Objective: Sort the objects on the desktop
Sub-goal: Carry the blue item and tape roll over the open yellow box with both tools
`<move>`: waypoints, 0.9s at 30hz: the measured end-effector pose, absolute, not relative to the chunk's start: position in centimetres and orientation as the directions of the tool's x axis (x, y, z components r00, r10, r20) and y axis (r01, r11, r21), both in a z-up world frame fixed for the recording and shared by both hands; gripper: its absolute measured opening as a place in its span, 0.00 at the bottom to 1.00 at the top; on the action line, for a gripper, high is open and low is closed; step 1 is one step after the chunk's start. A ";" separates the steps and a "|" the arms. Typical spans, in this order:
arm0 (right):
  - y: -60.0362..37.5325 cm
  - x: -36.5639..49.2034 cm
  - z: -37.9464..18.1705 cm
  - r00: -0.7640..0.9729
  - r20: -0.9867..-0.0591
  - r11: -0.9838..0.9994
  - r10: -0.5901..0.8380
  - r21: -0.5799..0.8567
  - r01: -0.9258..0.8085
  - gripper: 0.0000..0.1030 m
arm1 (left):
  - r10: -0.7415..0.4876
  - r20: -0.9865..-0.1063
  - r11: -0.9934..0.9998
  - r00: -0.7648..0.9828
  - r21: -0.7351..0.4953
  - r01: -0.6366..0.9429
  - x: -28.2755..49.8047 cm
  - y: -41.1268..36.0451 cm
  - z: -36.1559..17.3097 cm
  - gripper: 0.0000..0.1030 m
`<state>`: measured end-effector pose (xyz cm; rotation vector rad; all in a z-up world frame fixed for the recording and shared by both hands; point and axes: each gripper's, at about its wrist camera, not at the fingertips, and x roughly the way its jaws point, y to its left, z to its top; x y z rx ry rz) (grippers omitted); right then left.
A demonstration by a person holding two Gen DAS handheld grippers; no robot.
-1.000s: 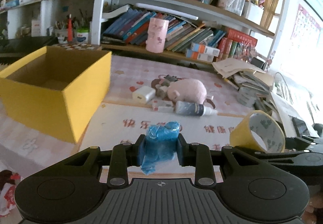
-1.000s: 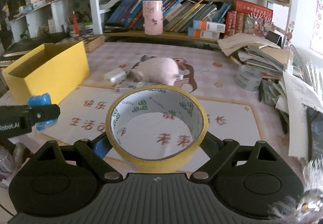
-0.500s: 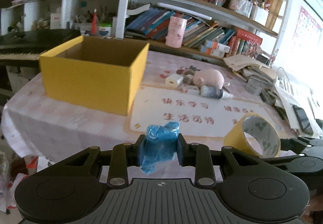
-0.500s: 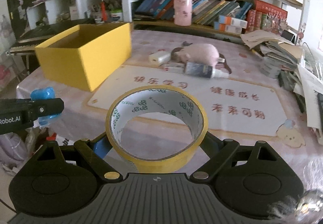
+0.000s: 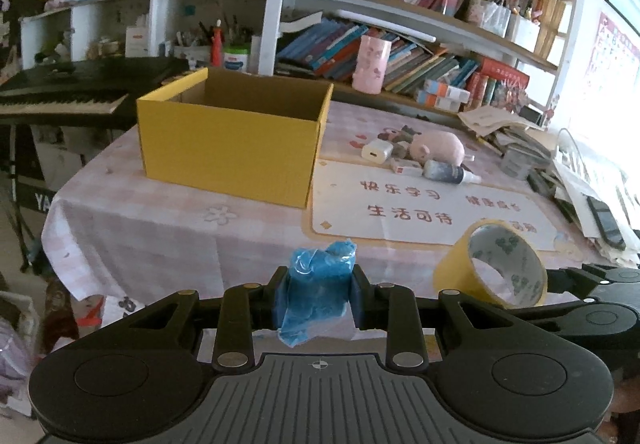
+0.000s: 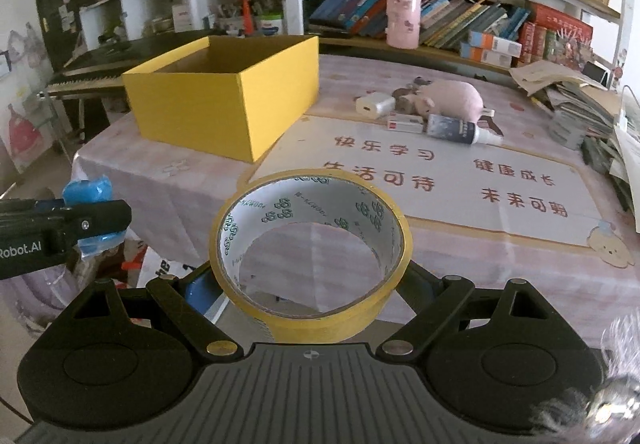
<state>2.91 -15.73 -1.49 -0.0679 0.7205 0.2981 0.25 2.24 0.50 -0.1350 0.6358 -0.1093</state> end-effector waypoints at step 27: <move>-13.2 2.6 -1.3 0.699 -0.667 0.945 0.259 0.027 -0.325 0.87 | -0.136 -0.590 0.983 0.796 -0.179 0.035 -0.3 4.4 -0.2 0.28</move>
